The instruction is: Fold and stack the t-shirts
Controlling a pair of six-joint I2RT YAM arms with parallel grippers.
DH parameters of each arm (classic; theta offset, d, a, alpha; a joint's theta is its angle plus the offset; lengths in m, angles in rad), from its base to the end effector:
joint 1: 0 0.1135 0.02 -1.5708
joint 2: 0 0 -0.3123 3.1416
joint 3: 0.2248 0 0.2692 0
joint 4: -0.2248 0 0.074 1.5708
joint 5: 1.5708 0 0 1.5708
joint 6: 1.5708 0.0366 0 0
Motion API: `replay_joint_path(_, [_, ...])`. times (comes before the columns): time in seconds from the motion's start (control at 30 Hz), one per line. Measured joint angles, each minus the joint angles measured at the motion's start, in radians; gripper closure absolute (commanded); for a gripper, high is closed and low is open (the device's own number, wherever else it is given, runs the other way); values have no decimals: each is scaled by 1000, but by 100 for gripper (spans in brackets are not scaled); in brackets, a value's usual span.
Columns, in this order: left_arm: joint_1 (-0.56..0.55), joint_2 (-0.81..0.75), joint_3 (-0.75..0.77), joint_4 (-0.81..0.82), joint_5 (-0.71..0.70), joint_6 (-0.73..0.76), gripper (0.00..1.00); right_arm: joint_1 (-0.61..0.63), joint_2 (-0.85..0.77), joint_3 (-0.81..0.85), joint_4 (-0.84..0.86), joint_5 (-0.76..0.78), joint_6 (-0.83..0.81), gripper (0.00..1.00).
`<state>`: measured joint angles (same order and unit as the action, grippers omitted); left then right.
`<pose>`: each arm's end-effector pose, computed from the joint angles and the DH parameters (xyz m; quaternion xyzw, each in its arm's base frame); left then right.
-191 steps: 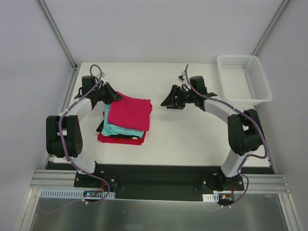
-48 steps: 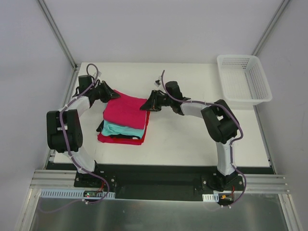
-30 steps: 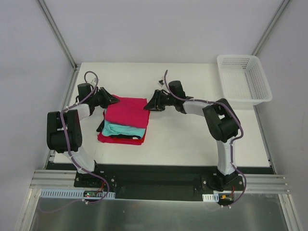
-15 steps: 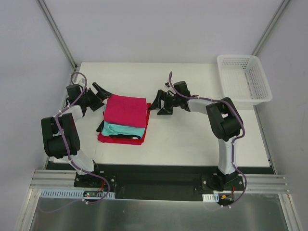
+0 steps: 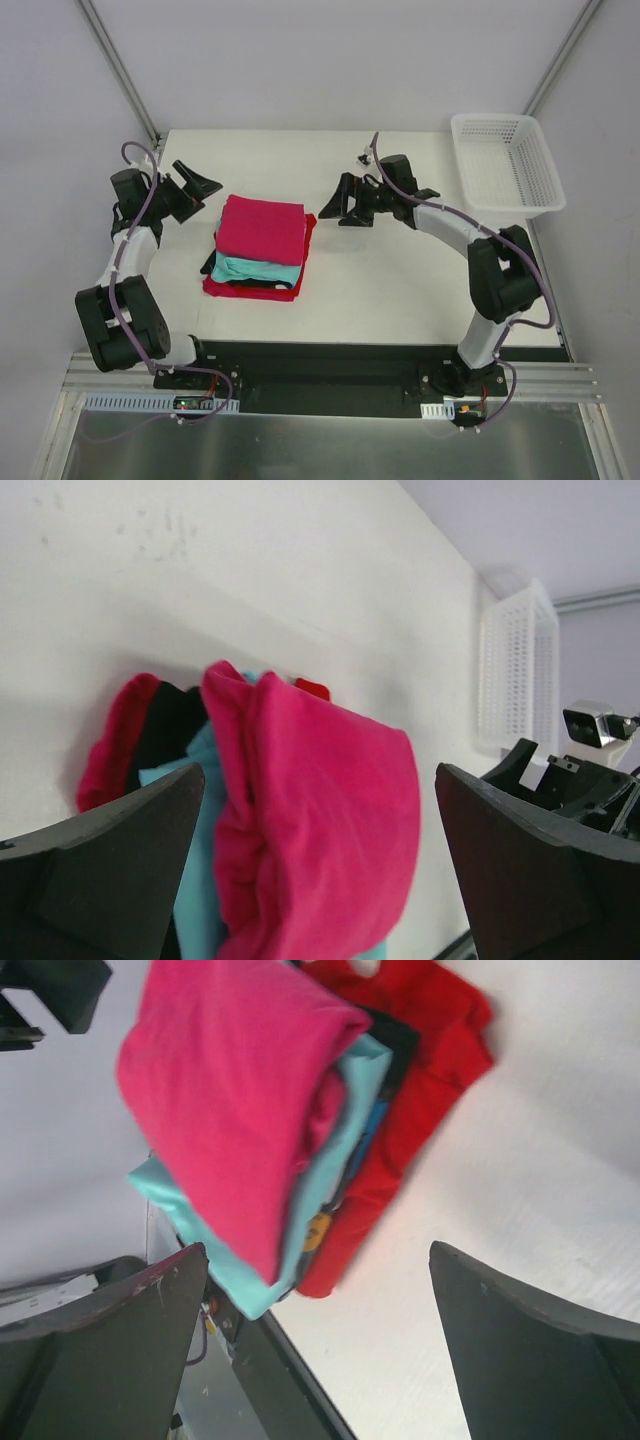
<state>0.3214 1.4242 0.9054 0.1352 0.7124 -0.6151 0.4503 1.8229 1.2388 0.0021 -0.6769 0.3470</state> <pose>0.3172 0.0804 0.3064 -0.1766 0.7813 -0.3627 0.4763 0.3822 0.2102 0.2649 -0.2002 0.8211 0.4431 0.2990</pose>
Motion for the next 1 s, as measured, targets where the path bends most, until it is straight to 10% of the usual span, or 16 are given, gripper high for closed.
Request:
replay_joint_path(0.8, [-8, -359, -283, -92, 140, -118, 1, 201, -175, -151, 39, 117, 98, 4])
replay_joint_path(1.0, [-8, -359, -283, -121, 119, -105, 17, 210, -155, -128, 38, 124, 100, 4])
